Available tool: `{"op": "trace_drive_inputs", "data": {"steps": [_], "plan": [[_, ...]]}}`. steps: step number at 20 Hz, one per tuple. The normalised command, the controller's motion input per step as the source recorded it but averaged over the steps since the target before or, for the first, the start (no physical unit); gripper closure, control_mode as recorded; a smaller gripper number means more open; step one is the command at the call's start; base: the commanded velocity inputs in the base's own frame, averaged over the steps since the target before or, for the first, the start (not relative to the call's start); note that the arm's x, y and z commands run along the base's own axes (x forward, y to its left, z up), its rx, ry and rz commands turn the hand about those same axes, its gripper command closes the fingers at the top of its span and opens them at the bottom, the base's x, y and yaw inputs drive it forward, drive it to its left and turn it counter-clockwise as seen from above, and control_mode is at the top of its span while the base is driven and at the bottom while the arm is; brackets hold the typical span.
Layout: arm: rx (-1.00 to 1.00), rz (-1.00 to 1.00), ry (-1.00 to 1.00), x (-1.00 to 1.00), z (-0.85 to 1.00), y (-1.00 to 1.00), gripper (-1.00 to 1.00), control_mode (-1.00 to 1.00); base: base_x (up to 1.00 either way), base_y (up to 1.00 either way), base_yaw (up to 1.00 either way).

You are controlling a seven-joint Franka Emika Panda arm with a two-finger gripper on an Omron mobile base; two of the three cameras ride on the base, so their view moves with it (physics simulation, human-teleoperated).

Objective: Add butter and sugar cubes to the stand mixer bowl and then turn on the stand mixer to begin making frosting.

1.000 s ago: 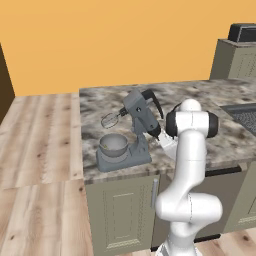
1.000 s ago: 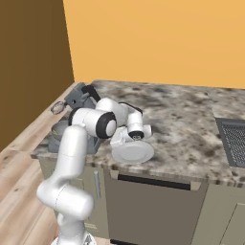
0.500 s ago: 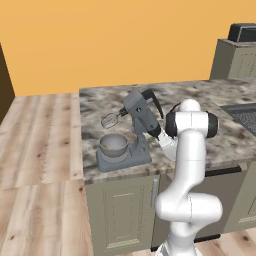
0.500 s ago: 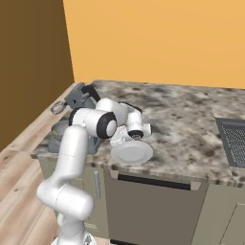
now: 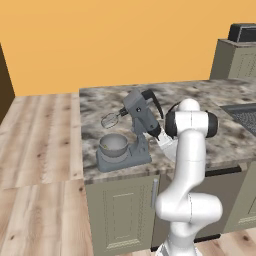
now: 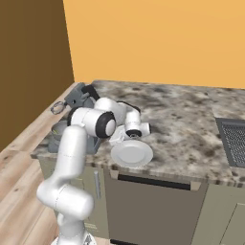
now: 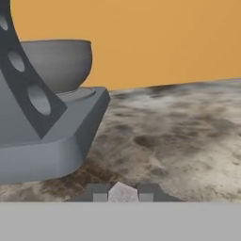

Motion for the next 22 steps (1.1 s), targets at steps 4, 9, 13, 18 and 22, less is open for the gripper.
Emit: {"op": "trace_drive_inputs", "data": {"steps": [4,9,13,18,22], "plan": [[0.0,-0.09,0.0,-0.05,0.06,-0.19,1.0,-1.0,0.0,0.0,0.0],[0.0,-0.1,0.0,-0.23,0.59,-0.54,1.0,-1.0,0.0,0.0,0.0],[0.0,-0.09,0.0,-0.38,0.92,-0.6,1.0,-1.0,0.0,0.0,0.0],[-0.06,-0.09,-0.02,-0.77,0.85,-0.68,1.0,-1.0,0.0,0.0,0.0],[-0.14,-0.09,-0.1,-1.0,0.73,-0.5,1.0,-1.0,0.0,0.0,0.0]]}}
